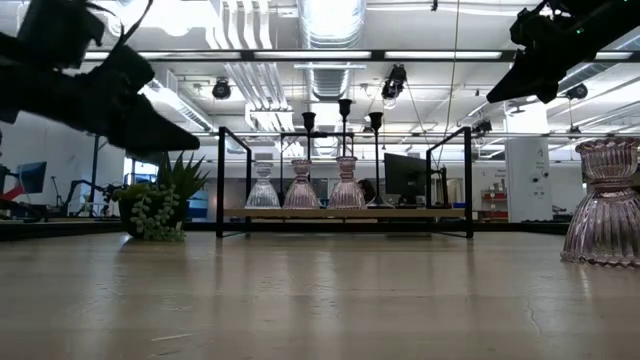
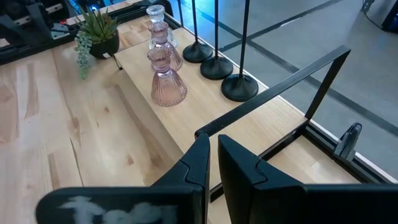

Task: Pick & Place candle stick holders
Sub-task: Put the pink candle holder on the shelf aligned with the other pink candle holder

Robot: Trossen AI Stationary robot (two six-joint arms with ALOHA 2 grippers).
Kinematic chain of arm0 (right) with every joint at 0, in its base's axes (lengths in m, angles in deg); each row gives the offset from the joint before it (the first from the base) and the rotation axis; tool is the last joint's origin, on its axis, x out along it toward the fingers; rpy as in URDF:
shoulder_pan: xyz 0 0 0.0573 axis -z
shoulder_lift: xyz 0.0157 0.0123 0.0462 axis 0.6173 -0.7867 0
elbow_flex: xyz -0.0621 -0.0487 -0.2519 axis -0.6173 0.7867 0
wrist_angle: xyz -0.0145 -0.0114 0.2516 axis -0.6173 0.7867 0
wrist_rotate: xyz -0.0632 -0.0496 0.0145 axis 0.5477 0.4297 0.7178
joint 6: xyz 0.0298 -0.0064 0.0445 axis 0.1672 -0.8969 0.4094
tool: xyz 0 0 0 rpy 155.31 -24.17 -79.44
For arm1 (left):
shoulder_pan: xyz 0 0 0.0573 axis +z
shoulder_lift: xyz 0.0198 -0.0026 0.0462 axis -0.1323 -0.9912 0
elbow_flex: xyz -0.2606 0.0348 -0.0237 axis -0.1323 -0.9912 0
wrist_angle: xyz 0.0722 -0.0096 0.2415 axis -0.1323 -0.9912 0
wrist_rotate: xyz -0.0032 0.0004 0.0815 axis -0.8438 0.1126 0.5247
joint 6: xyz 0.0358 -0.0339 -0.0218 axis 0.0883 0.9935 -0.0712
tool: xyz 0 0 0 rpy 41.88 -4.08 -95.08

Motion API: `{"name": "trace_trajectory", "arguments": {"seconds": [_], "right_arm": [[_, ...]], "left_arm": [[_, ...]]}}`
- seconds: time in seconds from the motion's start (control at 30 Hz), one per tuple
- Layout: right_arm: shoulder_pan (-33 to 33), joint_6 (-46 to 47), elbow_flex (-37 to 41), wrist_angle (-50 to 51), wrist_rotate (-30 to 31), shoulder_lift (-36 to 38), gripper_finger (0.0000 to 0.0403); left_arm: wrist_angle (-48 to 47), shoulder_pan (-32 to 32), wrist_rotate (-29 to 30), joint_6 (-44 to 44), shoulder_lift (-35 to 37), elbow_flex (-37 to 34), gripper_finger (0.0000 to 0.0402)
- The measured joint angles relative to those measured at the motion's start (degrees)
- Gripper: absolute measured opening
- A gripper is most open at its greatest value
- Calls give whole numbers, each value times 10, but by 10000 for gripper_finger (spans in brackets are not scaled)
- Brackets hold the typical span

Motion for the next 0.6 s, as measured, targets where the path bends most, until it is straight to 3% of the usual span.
{"name": "trace_trajectory", "arguments": {"seconds": [0.33,0.6], "right_arm": [[0,0,0,0,0,0,29],[0,0,0,0,0,0,29]], "left_arm": [[11,-4,10,10,37,-37,115],[-116,-2,12,60,83,-38,115]]}}
